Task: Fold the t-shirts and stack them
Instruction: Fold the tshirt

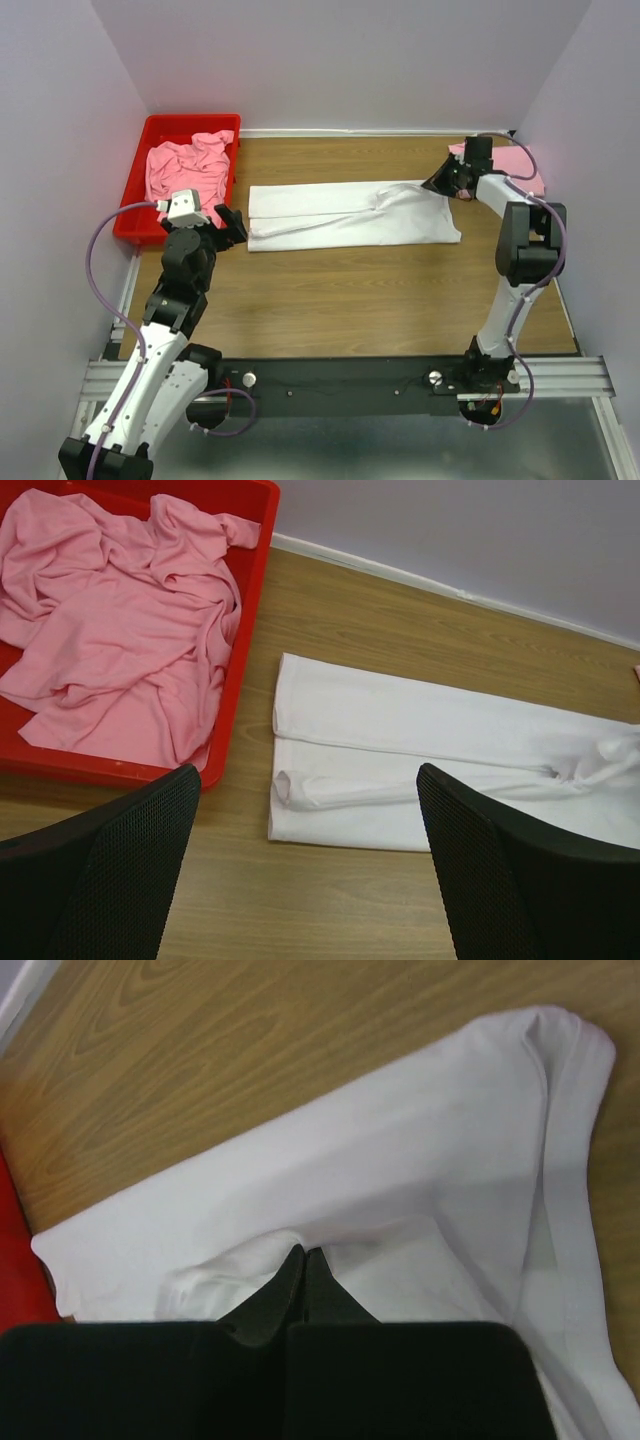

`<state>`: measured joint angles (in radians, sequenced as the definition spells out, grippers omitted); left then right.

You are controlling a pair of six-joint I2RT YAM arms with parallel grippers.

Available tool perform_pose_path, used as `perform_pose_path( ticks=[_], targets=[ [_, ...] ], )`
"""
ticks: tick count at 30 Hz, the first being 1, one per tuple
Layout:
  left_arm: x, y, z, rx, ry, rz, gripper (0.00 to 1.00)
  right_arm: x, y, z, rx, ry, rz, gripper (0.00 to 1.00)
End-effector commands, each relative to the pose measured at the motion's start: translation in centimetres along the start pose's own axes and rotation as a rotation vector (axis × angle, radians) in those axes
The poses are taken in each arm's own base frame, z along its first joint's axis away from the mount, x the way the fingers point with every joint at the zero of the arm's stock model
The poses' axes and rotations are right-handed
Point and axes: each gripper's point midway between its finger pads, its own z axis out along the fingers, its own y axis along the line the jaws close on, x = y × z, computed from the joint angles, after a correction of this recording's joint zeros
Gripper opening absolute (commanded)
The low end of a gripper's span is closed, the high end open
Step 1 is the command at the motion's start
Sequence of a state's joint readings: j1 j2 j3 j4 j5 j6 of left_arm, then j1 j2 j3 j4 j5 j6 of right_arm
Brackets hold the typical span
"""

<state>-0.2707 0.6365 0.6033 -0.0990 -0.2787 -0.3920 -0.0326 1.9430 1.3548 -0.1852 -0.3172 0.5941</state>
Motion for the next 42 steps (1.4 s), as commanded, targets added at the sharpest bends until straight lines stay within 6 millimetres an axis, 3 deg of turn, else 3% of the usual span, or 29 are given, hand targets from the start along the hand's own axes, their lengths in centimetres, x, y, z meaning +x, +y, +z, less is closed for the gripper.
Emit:
perform_pose_path(
  ticks=[1, 9, 12, 13, 16, 21, 25, 27, 28, 29, 30, 31, 32, 33, 35, 37, 38, 42],
  targets=[
    [0.3, 0.5, 0.2, -0.023, 0.001, 0.000, 0.97, -1.2, 0.2, 2.5, -0.015, 0.008, 0.003, 0.01],
    [1.1, 0.3, 0.6, -0.012, 0.029, 0.008, 0.97, -2.2, -0.3, 5.6, -0.010, 0.010, 0.031, 0.01],
    [1.4, 0.1, 0.7, -0.005, 0.041, 0.008, 0.97, -2.5, -0.6, 5.7, 0.007, -0.002, 0.034, 0.14],
    [1.6, 0.2, 0.8, -0.009, 0.047, 0.010, 0.97, -2.8, -0.6, 5.5, 0.016, -0.015, 0.029, 0.29],
    [1.9, 0.1, 0.9, -0.002, 0.061, 0.011, 0.97, -3.6, 0.0, 4.2, 0.018, -0.046, 0.000, 0.47],
    [4.2, -1.2, 1.7, 0.065, 0.156, 0.024, 0.96, -4.2, 0.7, 0.4, 0.033, -0.107, -0.055, 0.53],
    [6.9, -2.1, 3.1, 0.094, 0.279, 0.017, 0.90, -2.4, 1.3, -1.8, -0.003, -0.080, -0.065, 0.52],
    [8.7, -2.8, 4.3, 0.111, 0.369, 0.024, 0.85, -0.5, 1.1, -2.6, -0.020, -0.041, -0.054, 0.52],
    [8.2, -3.7, 5.0, 0.137, 0.380, 0.023, 0.81, 0.3, 0.7, -2.8, -0.011, -0.030, -0.039, 0.52],
    [10.0, -3.5, 6.0, 0.120, 0.447, 0.037, 0.78, 0.9, 0.3, -3.1, -0.004, -0.024, -0.031, 0.52],
    [10.4, -3.5, 6.7, 0.113, 0.475, 0.060, 0.75, 1.2, 0.1, -3.6, 0.004, -0.026, -0.026, 0.52],
    [10.7, -3.5, 7.4, 0.108, 0.495, 0.073, 0.70, 2.8, -1.1, -3.5, 0.031, -0.002, -0.016, 0.51],
    [9.5, -4.3, 8.6, 0.114, 0.484, 0.078, 0.67, 3.3, -1.6, -3.6, 0.045, 0.000, -0.013, 0.50],
    [11.6, -3.5, 9.7, 0.071, 0.557, 0.098, 0.63, 3.9, -2.4, -3.6, 0.067, 0.006, -0.009, 0.50],
    [12.1, -3.9, 12.3, 0.049, 0.587, 0.117, 0.62, 5.1, -3.9, -3.7, 0.111, 0.015, -0.010, 0.49],
    [13.0, -4.1, 13.7, 0.041, 0.626, 0.122, 0.62, 5.7, -4.6, -3.7, 0.127, 0.022, -0.005, 0.49],
    [13.8, -4.2, 15.3, 0.032, 0.650, 0.119, 0.62, 6.2, -5.1, -3.7, 0.136, 0.030, 0.000, 0.48],
    [16.8, -4.3, 18.2, 0.007, 0.746, 0.133, 0.62, 7.2, -5.8, -3.3, 0.144, 0.046, 0.023, 0.45]
  ],
)
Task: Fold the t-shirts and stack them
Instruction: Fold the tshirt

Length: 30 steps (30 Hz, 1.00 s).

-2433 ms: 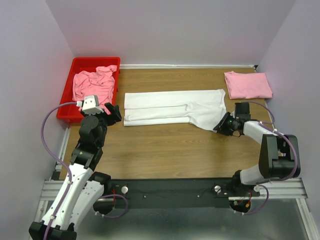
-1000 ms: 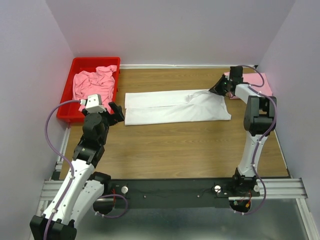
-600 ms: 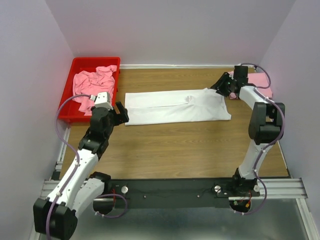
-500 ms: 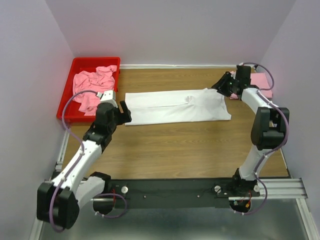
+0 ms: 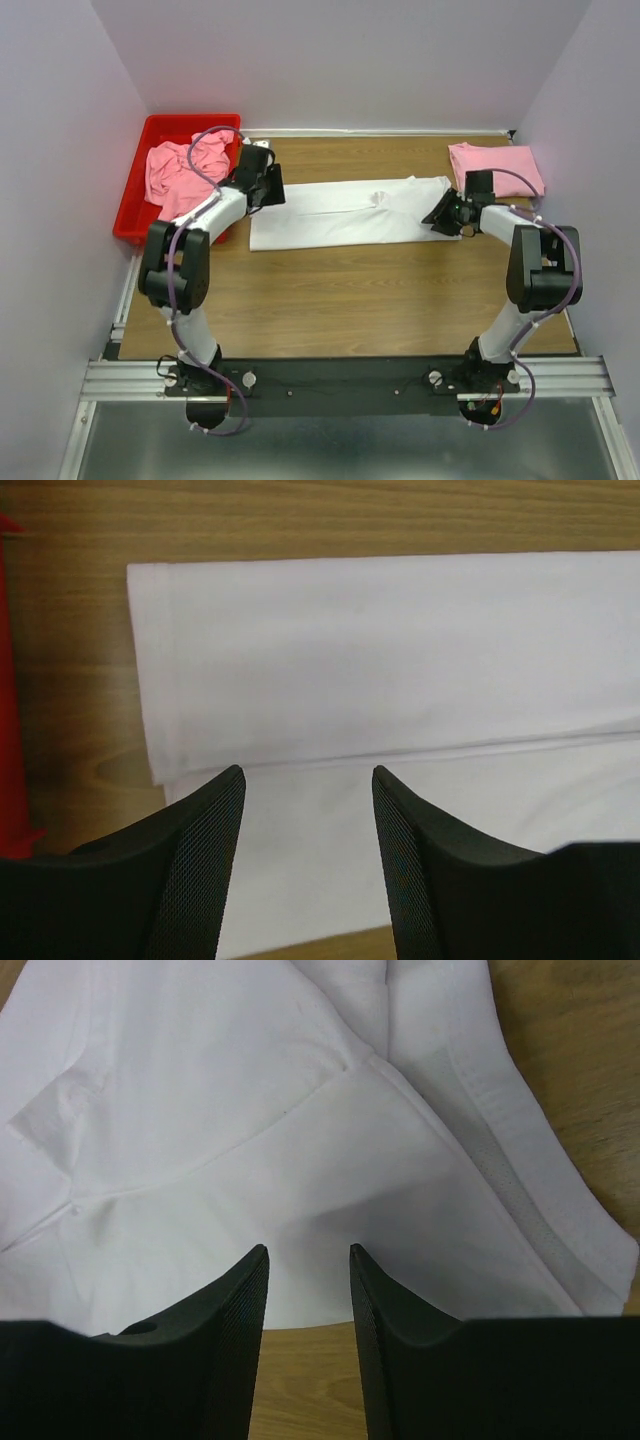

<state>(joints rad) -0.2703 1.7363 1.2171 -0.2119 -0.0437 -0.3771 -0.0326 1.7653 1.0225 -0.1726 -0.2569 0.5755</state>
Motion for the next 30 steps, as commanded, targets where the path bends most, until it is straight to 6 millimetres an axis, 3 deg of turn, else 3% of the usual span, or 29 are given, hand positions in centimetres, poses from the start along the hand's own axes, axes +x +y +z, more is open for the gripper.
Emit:
perform_pose_path(
  ticks=[1, 3, 7, 10, 11, 13, 16, 20, 22, 26, 27, 30],
  targets=[
    [1.7, 0.1, 3.2, -0.018, 0.132, 0.019, 0.62, -0.4, -0.6, 0.1, 0.021, -0.034, 0.010, 0.44],
    [2.9, 0.5, 5.0, -0.038, 0.185, 0.026, 0.61, 0.0, -1.4, 0.7, 0.044, -0.025, 0.024, 0.43],
    [6.6, 1.4, 5.6, -0.060, 0.285, 0.001, 0.61, 0.0, -2.3, 2.0, 0.071, -0.008, 0.014, 0.43],
    [10.1, 1.2, 4.0, -0.014, 0.356, -0.032, 0.60, 0.7, -3.0, 4.0, 0.078, 0.044, 0.010, 0.43],
    [12.0, 0.9, 2.4, 0.026, 0.391, -0.050, 0.60, 0.1, -2.3, 4.5, 0.054, 0.045, 0.010, 0.43],
    [13.2, 0.6, 0.8, 0.055, 0.388, -0.090, 0.61, -0.3, -1.9, 5.6, 0.036, 0.062, 0.017, 0.43],
    [15.7, 0.1, -2.9, 0.108, 0.402, -0.120, 0.61, -1.5, -0.5, 7.7, -0.023, 0.083, 0.016, 0.43],
    [19.1, -1.3, -7.4, 0.160, 0.433, -0.103, 0.61, -4.6, 3.0, 10.7, -0.156, 0.096, 0.012, 0.44],
    [20.5, -2.0, -8.7, 0.184, 0.454, -0.100, 0.61, -5.3, 4.6, 11.8, -0.211, 0.108, 0.009, 0.44],
    [24.5, -5.4, -11.7, 0.324, 0.545, -0.109, 0.62, -6.4, 8.1, 14.4, -0.328, 0.142, 0.007, 0.45],
    [25.7, -6.3, -12.6, 0.353, 0.567, -0.115, 0.63, -5.7, 9.9, 15.6, -0.354, 0.156, -0.016, 0.46],
    [26.5, -7.9, -14.1, 0.408, 0.583, -0.111, 0.63, -6.7, 11.5, 16.6, -0.388, 0.144, -0.007, 0.47]
  ],
)
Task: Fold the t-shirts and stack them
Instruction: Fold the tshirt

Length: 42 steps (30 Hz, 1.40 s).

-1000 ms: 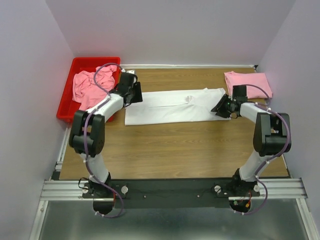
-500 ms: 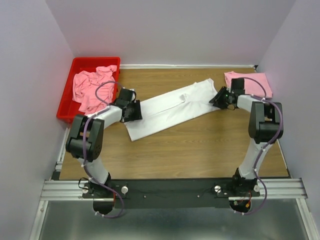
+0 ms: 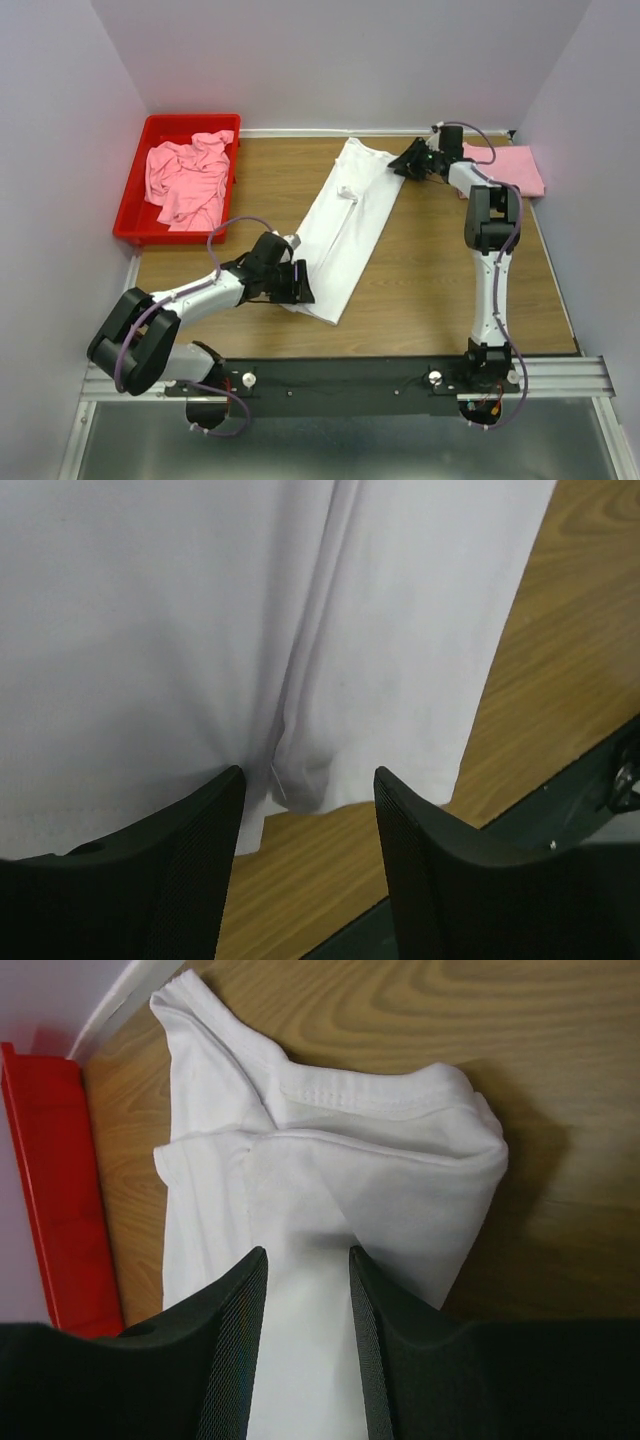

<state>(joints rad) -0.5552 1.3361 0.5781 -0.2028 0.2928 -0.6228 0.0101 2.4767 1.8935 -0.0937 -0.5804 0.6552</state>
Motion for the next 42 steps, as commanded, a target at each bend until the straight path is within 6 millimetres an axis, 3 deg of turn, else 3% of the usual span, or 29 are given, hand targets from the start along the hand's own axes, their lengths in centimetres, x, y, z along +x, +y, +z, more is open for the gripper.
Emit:
perform_pose_path(
  ticks=[1, 5, 7, 8, 10, 11, 12, 14, 15, 18, 19, 21, 22, 25, 26, 28, 30, 37, 40, 42],
  targets=[
    [4.5, -2.7, -0.5, 0.081, 0.125, -0.058, 0.63, 2.2, -0.7, 3.4, -0.007, 0.079, 0.053, 0.47],
    [5.3, -6.3, -1.0, 0.183, 0.149, -0.014, 0.66, -0.4, 2.0, 3.1, -0.062, 0.036, 0.026, 0.53],
    [4.5, -7.9, -1.3, 0.213, 0.128, 0.012, 0.66, -1.1, 3.4, 2.0, -0.075, 0.021, -0.001, 0.56],
    [4.1, -8.6, -1.5, 0.221, 0.114, 0.013, 0.67, -2.3, 5.6, 0.2, -0.095, -0.008, -0.048, 0.57],
    [2.3, -10.2, -2.6, 0.250, 0.060, 0.024, 0.67, -1.1, 5.5, -1.1, -0.065, 0.004, -0.057, 0.59],
    [1.2, -10.2, -2.8, 0.225, 0.018, 0.024, 0.68, -1.2, 6.0, -2.4, -0.050, -0.014, -0.086, 0.60],
    [-0.4, -11.3, -3.8, 0.234, -0.035, 0.040, 0.68, 0.0, 6.7, -4.3, -0.038, -0.006, -0.091, 0.60],
    [-2.2, -11.4, -4.8, 0.205, -0.098, 0.052, 0.69, 1.1, 7.8, -6.6, -0.034, -0.004, -0.111, 0.61],
    [-2.8, -11.0, -5.0, 0.190, -0.119, 0.056, 0.69, 3.5, 8.7, -8.6, -0.030, 0.018, -0.113, 0.61],
    [-4.3, -8.9, -5.4, 0.131, -0.184, 0.039, 0.69, 8.2, 10.2, -11.1, -0.031, 0.067, -0.143, 0.56],
    [-5.4, -7.5, -5.6, 0.102, -0.213, 0.029, 0.69, 11.9, 10.7, -12.4, -0.031, 0.117, -0.148, 0.54],
    [-6.0, -6.0, -5.6, 0.069, -0.235, 0.020, 0.69, 16.3, 12.1, -13.3, -0.039, 0.172, -0.165, 0.46],
    [-6.7, -5.0, -5.8, 0.049, -0.255, 0.016, 0.69, 19.0, 11.5, -14.5, -0.020, 0.204, -0.140, 0.42],
    [-7.2, -3.7, -5.8, 0.013, -0.267, 0.010, 0.68, 24.9, 11.8, -15.3, -0.018, 0.301, -0.160, 0.38],
    [-7.4, -3.4, -5.9, 0.004, -0.277, 0.010, 0.68, 27.1, 11.0, -15.9, -0.009, 0.349, -0.153, 0.37],
    [-7.0, -2.9, -5.7, -0.008, -0.274, 0.012, 0.68, 30.6, 11.0, -16.7, -0.018, 0.430, -0.157, 0.36],
    [-6.3, -2.2, -5.2, -0.021, -0.258, 0.010, 0.67, 34.1, 9.5, -17.8, 0.003, 0.511, -0.147, 0.36],
    [-3.1, -0.8, -3.9, -0.011, -0.179, -0.006, 0.66, 39.9, 3.2, -21.0, 0.114, 0.657, -0.107, 0.36],
    [-2.1, 0.2, -3.8, -0.051, -0.146, -0.003, 0.67, 40.4, 1.0, -21.5, 0.190, 0.639, -0.107, 0.35],
    [-2.1, -0.4, -4.1, -0.030, -0.152, 0.003, 0.67, 40.0, 0.1, -21.5, 0.235, 0.610, -0.117, 0.32]
  ],
)
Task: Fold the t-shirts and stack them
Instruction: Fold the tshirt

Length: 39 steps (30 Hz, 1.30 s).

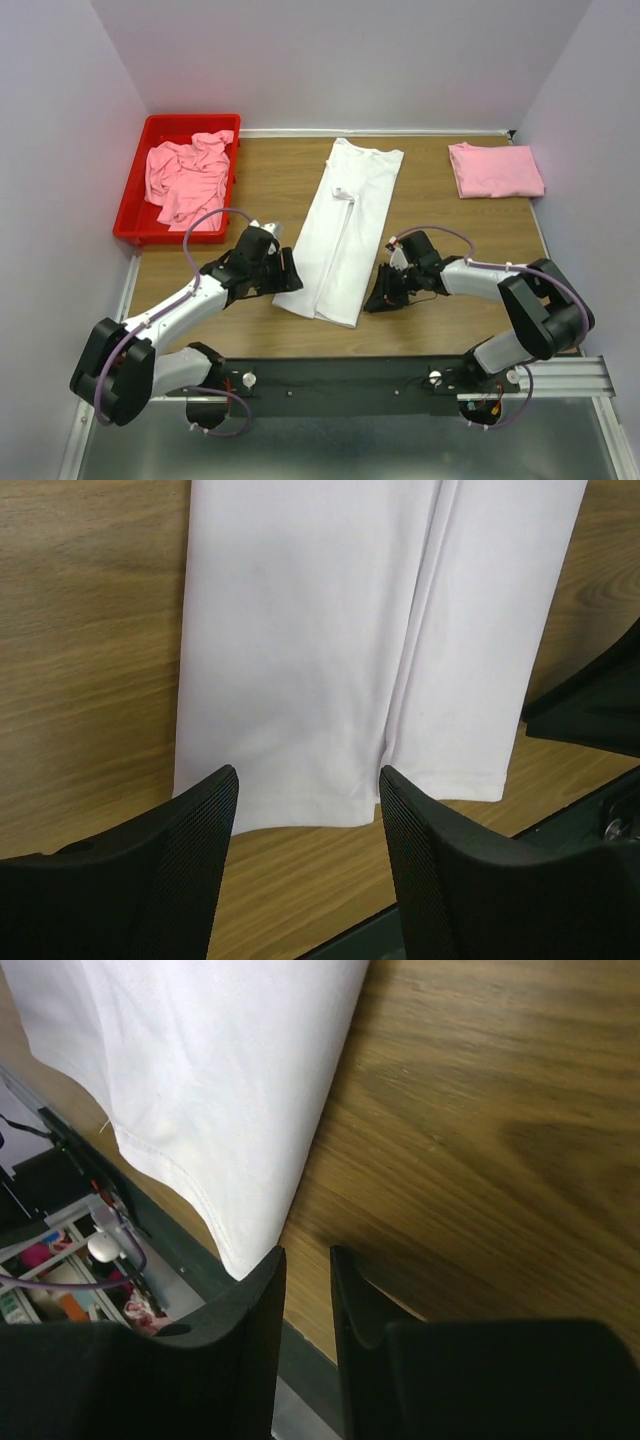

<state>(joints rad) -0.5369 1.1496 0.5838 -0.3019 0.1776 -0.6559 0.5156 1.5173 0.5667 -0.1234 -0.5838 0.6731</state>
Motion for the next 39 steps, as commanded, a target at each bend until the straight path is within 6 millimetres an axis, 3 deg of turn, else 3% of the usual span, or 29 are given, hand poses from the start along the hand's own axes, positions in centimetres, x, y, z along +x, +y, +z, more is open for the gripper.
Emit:
perform_pose_path(
  ticks=[1, 4, 8, 15, 19, 24, 26, 27, 31, 33, 35, 36, 39],
  targets=[
    [0.1, -0.6, -0.9, 0.024, -0.002, 0.022, 0.67, 1.6, -4.3, 0.0, 0.173, -0.005, 0.034, 0.30],
    [-0.6, -0.4, -1.5, 0.001, -0.034, 0.020, 0.67, 0.2, -2.5, -1.1, 0.134, -0.073, 0.009, 0.28],
    [-1.3, -0.2, -1.8, -0.024, -0.066, 0.012, 0.67, -2.5, 1.8, -2.8, 0.032, -0.162, -0.052, 0.28],
    [-1.6, -0.2, -1.5, -0.028, -0.071, 0.000, 0.68, -1.2, 4.6, 0.6, -0.072, -0.031, -0.078, 0.28],
    [-1.5, 0.5, -1.4, -0.064, -0.068, 0.004, 0.70, -0.6, 3.6, 2.5, -0.048, 0.014, -0.063, 0.27],
    [-1.0, 0.5, -1.4, -0.065, -0.051, 0.009, 0.73, 1.2, 0.7, 2.6, 0.023, 0.035, -0.028, 0.25],
    [-0.8, 0.4, -1.4, -0.065, -0.045, 0.010, 0.73, 1.6, -0.7, 2.1, 0.080, 0.020, -0.004, 0.24],
    [-0.7, 0.3, -1.5, -0.066, -0.041, 0.011, 0.73, 1.8, -2.4, 1.6, 0.138, 0.013, 0.020, 0.24],
    [0.5, -0.6, -1.5, -0.049, -0.013, 0.020, 0.73, 0.6, -5.3, -1.4, 0.297, -0.068, -0.008, 0.24],
    [1.1, -1.0, -1.4, -0.046, 0.003, 0.020, 0.72, -0.3, -5.5, -2.6, 0.338, -0.104, -0.027, 0.24],
    [2.2, -1.7, -1.2, -0.036, 0.033, 0.025, 0.72, -1.4, -3.6, -3.8, 0.307, -0.140, -0.069, 0.26],
    [3.1, -2.1, -1.0, -0.034, 0.058, 0.030, 0.72, -1.7, -2.2, -4.5, 0.265, -0.159, -0.080, 0.31],
    [4.0, -2.6, -0.9, -0.033, 0.076, 0.028, 0.70, -1.6, -1.7, -5.5, 0.273, -0.186, -0.034, 0.43]
  ],
)
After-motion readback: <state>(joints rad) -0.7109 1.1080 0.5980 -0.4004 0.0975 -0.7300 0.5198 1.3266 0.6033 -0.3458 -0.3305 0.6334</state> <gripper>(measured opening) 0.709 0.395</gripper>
